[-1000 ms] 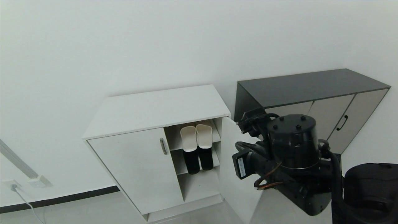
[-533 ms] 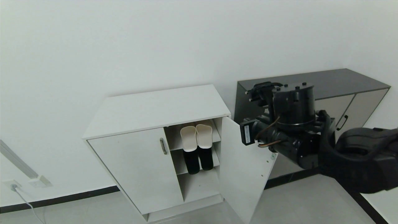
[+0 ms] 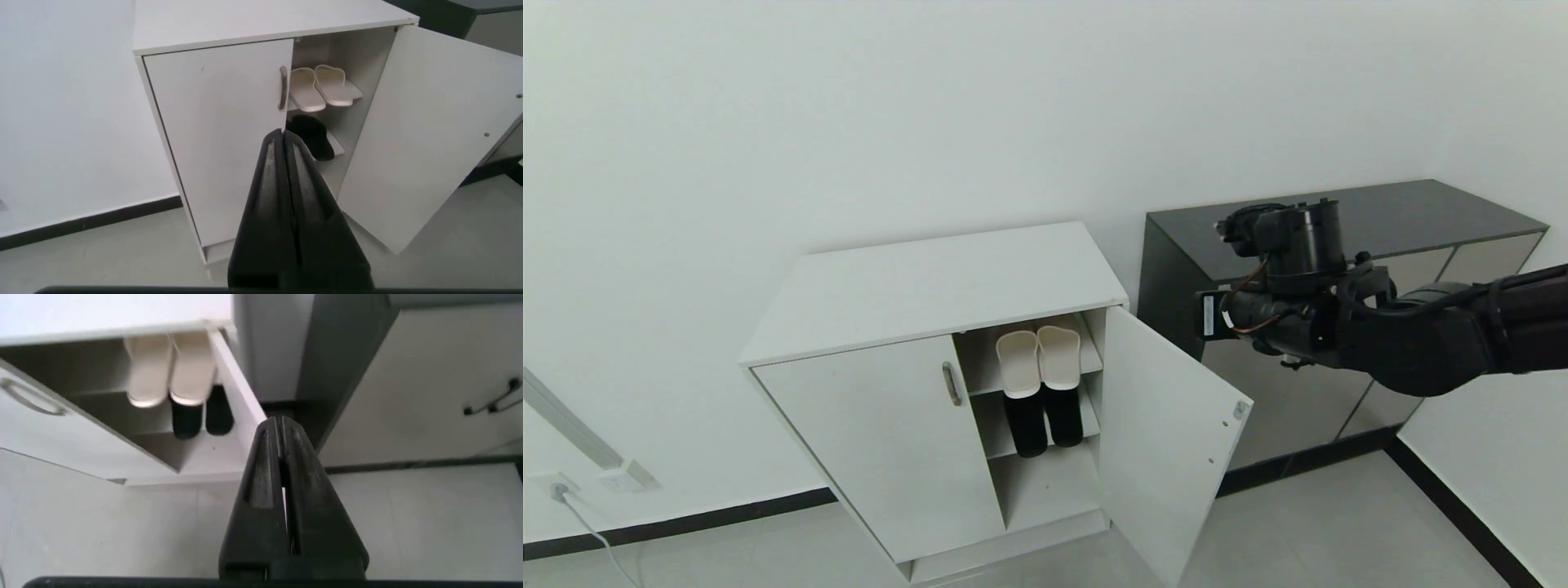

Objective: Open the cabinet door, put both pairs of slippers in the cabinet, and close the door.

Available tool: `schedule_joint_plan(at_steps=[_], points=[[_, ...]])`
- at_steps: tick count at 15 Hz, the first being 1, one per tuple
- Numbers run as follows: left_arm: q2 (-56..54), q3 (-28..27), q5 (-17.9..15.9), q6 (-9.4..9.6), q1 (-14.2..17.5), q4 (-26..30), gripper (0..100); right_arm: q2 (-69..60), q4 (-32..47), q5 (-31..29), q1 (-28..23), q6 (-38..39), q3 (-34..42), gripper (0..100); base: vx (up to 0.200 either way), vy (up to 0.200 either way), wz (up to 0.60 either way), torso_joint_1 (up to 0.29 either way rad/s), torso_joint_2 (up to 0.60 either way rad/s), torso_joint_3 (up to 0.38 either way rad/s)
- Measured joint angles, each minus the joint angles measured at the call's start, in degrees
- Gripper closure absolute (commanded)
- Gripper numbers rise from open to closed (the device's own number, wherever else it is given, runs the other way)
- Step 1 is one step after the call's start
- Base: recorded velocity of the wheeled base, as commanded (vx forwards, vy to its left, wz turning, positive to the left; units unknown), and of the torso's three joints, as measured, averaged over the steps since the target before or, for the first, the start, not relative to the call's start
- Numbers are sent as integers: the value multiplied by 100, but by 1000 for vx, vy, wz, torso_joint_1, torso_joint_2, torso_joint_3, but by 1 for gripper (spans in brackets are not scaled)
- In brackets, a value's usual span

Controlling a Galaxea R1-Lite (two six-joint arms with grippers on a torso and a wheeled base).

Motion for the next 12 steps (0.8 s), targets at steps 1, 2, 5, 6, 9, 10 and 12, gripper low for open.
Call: schedule_joint_plan(at_steps=[1,2,5,6,9,10,12], points=[[0,0,0,2,-2,0,100,111,-11,11,-68,9,-6,100,0,0,0,0,0,0],[0,0,0,2,-5,0,100,212,-27,13,-121,13,-9,100,0,0,0,0,0,0],[0,0,0,2,-2,0,100,518,-277,18,-276,-11,-26,100,0,0,0,0,0,0],[0,0,0,5,-2,0,100,634,-369,16,-312,-22,-41,100,0,0,0,0,0,0],[0,0,0,12,-2,0,100,970,-561,11,-364,-41,-100,100,0,0,0,0,0,0],[0,0,0,10,-2,0,100,1089,-580,10,-372,-44,-146,100,0,0,0,0,0,0],[0,0,0,12,-7,0,100,1280,-594,10,-386,-44,-249,100,0,0,0,0,0,0]])
